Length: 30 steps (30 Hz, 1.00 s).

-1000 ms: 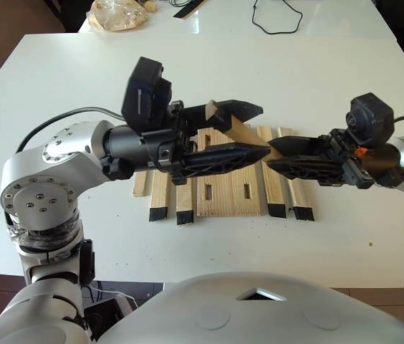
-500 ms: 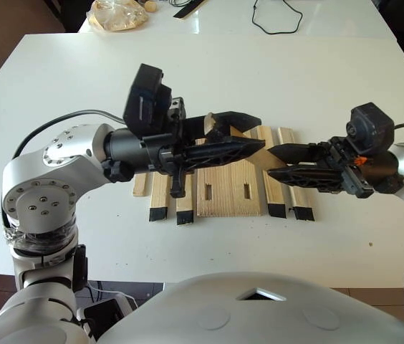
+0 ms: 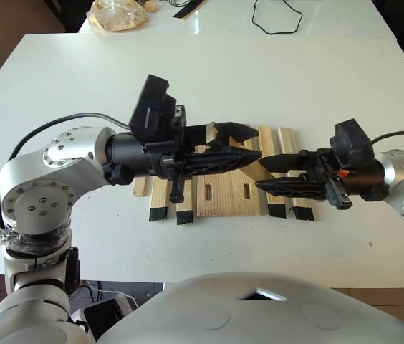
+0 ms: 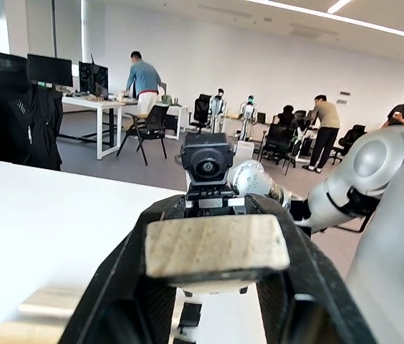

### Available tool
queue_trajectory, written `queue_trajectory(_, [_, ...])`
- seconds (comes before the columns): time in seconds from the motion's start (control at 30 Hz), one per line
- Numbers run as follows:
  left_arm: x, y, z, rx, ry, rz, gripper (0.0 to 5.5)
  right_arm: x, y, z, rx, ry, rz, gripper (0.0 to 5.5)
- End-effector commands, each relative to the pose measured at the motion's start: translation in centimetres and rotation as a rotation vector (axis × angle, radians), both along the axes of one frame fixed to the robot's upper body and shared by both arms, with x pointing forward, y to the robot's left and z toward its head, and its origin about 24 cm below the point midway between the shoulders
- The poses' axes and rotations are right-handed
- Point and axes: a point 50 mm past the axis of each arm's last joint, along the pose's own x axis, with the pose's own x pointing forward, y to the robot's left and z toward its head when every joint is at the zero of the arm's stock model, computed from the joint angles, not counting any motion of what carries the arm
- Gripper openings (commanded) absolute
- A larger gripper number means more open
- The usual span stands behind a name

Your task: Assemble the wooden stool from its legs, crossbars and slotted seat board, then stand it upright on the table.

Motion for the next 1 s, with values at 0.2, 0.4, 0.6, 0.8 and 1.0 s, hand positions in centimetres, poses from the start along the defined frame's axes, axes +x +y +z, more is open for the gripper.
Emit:
queue_trajectory(0.2, [0.2,2.1,0.3,0.072,-0.053,0.03,1.32,0.7,-1.4,-1.0,-0.074,-0.009,-0.114,2.24])
queue_trajectory(0.4, [0.6,3.5,-0.4,0.17,-0.063,0.092,1.32,1.1,-2.1,-0.9,-0.062,-0.017,-0.179,2.53])
queue_trajectory(0.6, [1.7,8.9,-1.0,0.402,-0.096,0.239,1.32,1.3,-3.5,-1.2,-0.048,-0.018,-0.313,2.53])
queue_trajectory(0.8, [4.2,12.8,-4.6,0.717,-0.219,0.382,1.32,1.1,-2.8,-2.5,-0.072,-0.015,-0.356,2.53])
queue_trajectory(1.0, [5.2,12.7,-6.6,0.738,-0.28,0.372,1.32,1.1,-2.2,-3.1,-0.095,-0.025,-0.349,2.53])
